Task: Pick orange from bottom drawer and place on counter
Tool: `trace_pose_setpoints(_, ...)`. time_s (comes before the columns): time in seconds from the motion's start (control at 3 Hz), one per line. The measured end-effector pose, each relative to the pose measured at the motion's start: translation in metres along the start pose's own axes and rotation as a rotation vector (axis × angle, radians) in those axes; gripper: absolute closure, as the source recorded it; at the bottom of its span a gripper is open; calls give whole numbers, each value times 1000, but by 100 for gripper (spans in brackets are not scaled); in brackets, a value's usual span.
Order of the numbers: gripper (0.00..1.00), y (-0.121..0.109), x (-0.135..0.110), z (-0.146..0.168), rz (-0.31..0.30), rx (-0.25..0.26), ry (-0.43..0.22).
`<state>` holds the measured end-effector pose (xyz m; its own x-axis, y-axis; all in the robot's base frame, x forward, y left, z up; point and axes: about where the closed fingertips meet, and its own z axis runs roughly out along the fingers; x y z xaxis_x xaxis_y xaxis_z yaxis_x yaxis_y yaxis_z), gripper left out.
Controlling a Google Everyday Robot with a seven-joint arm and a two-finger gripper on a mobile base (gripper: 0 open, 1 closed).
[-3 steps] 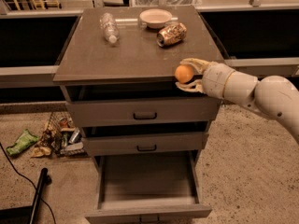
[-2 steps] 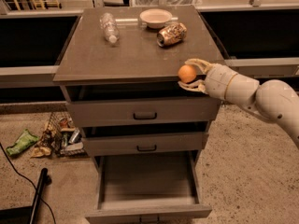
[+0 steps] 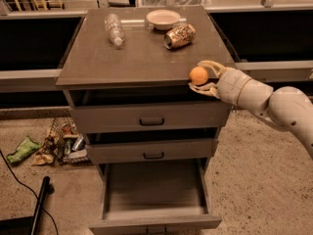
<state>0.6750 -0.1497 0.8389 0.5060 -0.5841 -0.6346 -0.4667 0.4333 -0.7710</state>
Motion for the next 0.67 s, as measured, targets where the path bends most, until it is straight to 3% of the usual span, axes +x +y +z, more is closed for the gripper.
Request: trace_pose_setpoints(0.67, 100, -3, 5, 1, 54, 16, 5)
